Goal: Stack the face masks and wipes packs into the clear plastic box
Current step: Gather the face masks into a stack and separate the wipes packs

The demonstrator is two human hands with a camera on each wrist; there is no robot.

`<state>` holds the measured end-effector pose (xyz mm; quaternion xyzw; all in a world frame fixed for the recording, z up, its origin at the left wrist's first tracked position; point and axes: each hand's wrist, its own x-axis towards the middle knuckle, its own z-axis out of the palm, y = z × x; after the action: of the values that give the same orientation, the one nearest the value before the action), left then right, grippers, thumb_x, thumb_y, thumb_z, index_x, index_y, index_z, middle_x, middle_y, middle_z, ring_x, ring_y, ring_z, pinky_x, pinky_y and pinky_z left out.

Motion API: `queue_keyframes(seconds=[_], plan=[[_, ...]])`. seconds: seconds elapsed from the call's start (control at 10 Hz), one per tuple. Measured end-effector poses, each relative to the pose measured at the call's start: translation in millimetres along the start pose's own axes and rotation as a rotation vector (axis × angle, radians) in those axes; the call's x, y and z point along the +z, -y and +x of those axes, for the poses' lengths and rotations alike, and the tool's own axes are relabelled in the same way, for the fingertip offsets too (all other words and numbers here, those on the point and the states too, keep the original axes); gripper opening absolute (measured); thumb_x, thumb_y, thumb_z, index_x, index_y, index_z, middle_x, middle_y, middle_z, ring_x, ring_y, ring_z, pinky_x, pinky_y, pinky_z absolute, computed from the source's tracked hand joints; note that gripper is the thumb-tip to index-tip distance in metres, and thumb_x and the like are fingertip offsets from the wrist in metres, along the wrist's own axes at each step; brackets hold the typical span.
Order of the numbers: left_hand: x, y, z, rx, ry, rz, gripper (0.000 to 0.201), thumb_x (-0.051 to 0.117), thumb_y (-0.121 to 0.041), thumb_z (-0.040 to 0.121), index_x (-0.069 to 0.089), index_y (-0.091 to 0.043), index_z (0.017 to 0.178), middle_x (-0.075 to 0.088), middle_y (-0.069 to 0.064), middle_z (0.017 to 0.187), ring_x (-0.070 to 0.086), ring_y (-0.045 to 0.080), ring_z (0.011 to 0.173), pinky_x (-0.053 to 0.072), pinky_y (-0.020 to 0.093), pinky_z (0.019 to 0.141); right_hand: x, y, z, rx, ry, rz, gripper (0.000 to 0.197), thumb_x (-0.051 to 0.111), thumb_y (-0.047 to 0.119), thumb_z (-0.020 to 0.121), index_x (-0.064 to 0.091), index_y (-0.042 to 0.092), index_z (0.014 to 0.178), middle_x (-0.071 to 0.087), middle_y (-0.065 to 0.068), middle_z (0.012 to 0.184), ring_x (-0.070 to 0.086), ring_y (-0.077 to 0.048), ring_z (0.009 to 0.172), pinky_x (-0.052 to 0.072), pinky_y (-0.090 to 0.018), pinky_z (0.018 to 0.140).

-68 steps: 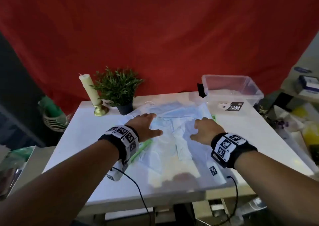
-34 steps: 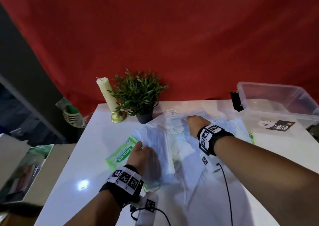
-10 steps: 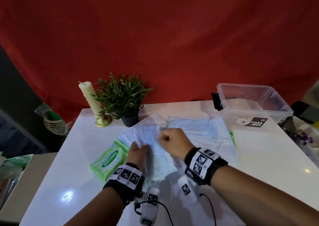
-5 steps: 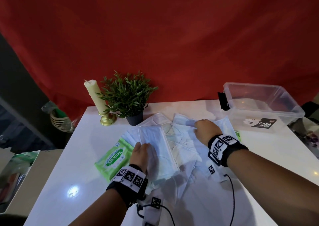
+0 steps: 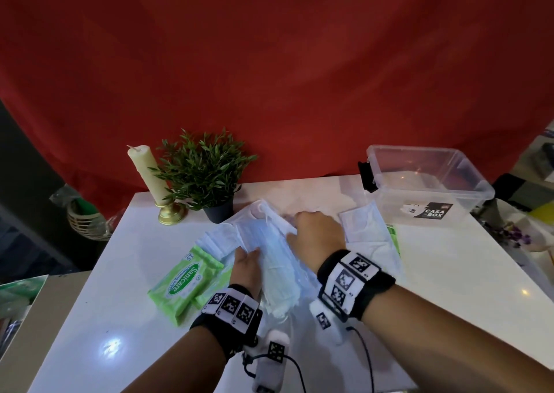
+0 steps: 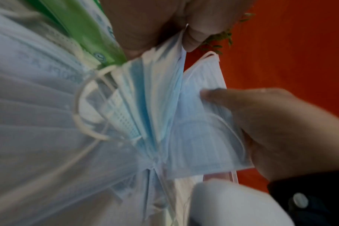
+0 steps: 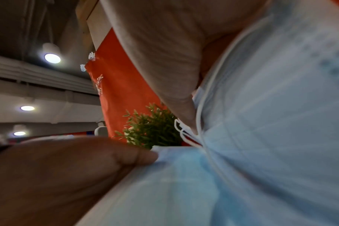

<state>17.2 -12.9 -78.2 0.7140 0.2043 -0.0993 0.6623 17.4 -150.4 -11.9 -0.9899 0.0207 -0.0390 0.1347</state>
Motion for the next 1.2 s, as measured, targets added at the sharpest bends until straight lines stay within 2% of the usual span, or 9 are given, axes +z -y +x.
queue_keyframes(seconds=[0.2,0.4,0.5,0.6,0.7,0.8,1.0,1.1,1.2], plan=[[8,-9,-21,0.006,-0.002,-0.085,0.039,0.04,-0.036,0.102,0.054,-0.001,0.113,0.063,0.025,0.115,0.062,0.036,0.109,0.047,0.051,0.101,23,27,-21,0.018,0.162,0.239,0.025,0.056,0.04,0.087,0.065,0.016,0.084,0.069,-0.007,0.088,0.064,-0.03,0.083,0.047,-0.031,0.067],[0,-2,-23,0.022,0.044,-0.034,0.042,0.053,-0.04,0.088,0.054,-0.004,0.11,0.062,0.025,0.109,0.065,0.035,0.1,0.052,0.052,0.093,33,24,-30,-0.071,0.137,0.458,0.023,0.057,0.022,0.085,0.057,0.022,0.062,0.06,0.0,0.072,0.058,-0.021,0.072,0.053,-0.036,0.07],[-5,0,-24,0.021,0.029,-0.007,0.034,0.056,-0.036,0.084,0.054,-0.007,0.101,0.057,0.018,0.095,0.062,0.03,0.088,0.052,0.046,0.084,29,14,-31,-0.003,0.008,0.271,0.032,0.059,0.03,0.085,0.063,0.012,0.111,0.058,-0.009,0.109,0.05,-0.026,0.103,0.046,-0.036,0.09],[-7,1,-27,0.02,0.021,-0.01,0.033,0.057,-0.035,0.089,0.058,-0.004,0.099,0.061,0.017,0.1,0.062,0.032,0.101,0.047,0.052,0.099,24,3,-33,0.155,0.121,0.192,0.052,0.051,0.043,0.091,0.048,0.006,0.128,0.054,-0.014,0.126,0.049,-0.033,0.116,0.043,-0.04,0.097],[-5,0,-29,-0.01,0.028,-0.029,0.031,0.056,-0.033,0.093,0.057,-0.005,0.104,0.064,0.022,0.11,0.063,0.033,0.103,0.048,0.05,0.098,28,0,-39,0.196,0.308,0.368,0.038,0.043,0.044,0.095,0.056,0.01,0.108,0.063,-0.014,0.114,0.059,-0.034,0.11,0.046,-0.037,0.09],[1,3,-29,0.015,0.046,0.039,0.021,0.057,-0.018,0.095,0.053,-0.006,0.112,0.063,0.02,0.108,0.059,0.026,0.091,0.048,0.03,0.069,33,-1,-46,0.159,0.302,0.412,0.033,0.041,0.04,0.095,0.042,0.018,0.07,0.059,-0.011,0.088,0.06,-0.031,0.091,0.043,-0.036,0.076],[-8,12,-31,0.026,0.006,0.12,0.026,0.06,-0.01,0.089,0.061,0.001,0.112,0.065,0.015,0.089,0.059,0.025,0.072,0.043,0.029,0.06,30,-41,-51,-0.011,0.199,0.094,0.029,0.051,0.021,0.088,0.057,0.011,0.115,0.063,-0.01,0.117,0.055,-0.031,0.114,0.046,-0.034,0.088],[-13,16,-30,0.016,-0.001,0.131,0.029,0.062,-0.013,0.088,0.062,0.001,0.112,0.068,0.019,0.093,0.06,0.026,0.076,0.043,0.03,0.065,30,-64,-54,-0.058,0.297,-0.065,0.063,0.058,0.02,0.087,0.038,0.016,0.146,0.035,-0.01,0.152,0.026,-0.03,0.143,0.029,-0.041,0.114],[-15,19,-33,-0.003,0.0,0.133,0.027,0.064,-0.017,0.087,0.064,-0.002,0.11,0.068,0.018,0.093,0.06,0.027,0.077,0.043,0.031,0.071,30,-84,-60,-0.065,0.355,-0.149,0.068,0.057,0.018,0.089,0.028,0.022,0.151,0.025,-0.007,0.158,0.019,-0.029,0.147,0.021,-0.038,0.119]])
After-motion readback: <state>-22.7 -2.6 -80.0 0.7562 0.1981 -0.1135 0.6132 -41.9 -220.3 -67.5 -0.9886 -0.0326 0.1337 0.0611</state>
